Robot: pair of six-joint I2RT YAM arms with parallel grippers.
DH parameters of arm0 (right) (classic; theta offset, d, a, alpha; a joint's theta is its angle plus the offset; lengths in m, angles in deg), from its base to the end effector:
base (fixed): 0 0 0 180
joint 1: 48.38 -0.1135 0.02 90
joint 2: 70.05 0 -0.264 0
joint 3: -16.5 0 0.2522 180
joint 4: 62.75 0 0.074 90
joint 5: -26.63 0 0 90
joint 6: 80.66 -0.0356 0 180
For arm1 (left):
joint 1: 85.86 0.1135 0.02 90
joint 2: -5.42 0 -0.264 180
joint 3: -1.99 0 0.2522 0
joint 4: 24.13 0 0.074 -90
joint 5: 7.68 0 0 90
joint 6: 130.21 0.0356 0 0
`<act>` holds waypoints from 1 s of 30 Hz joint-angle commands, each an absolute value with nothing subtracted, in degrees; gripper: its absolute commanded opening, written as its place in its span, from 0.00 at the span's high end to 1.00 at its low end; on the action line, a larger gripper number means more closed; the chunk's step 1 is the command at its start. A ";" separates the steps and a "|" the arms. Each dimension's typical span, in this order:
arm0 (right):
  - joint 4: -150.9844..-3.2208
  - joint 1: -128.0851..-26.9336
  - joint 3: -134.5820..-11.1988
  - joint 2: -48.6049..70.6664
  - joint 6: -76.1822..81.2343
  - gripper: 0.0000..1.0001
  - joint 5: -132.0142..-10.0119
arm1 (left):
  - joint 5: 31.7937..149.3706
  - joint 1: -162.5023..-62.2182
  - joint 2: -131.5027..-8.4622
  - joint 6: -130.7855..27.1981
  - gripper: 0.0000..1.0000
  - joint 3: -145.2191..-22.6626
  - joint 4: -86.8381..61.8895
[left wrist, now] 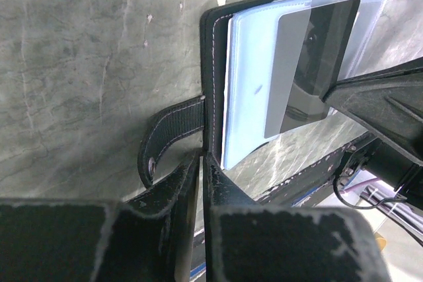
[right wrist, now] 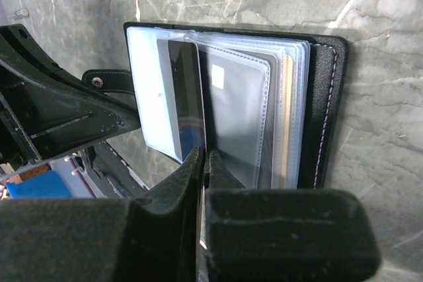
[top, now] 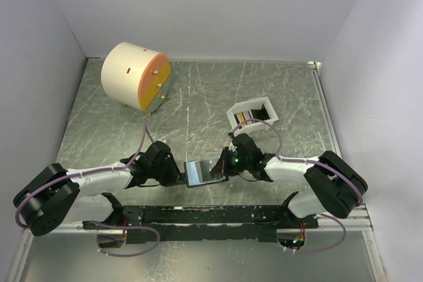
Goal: Put the credit cards into the card holder
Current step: Insert the credit card into the card holder.
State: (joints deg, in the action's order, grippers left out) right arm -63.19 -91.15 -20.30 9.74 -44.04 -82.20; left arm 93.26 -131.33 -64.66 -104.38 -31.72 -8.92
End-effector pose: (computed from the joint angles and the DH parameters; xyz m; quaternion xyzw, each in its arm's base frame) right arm 0.1654 0.1686 0.1273 0.0194 0.9083 0.3906 0.1488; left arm 0.1360 -0.1479 0.1268 -0.1218 0.9326 -0.3196 0.1151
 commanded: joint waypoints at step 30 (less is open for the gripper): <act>-76.40 -95.20 -32.30 12.45 -36.00 0.52 -75.25 | 80.06 -131.39 -59.40 -101.88 0.49 -36.93 2.33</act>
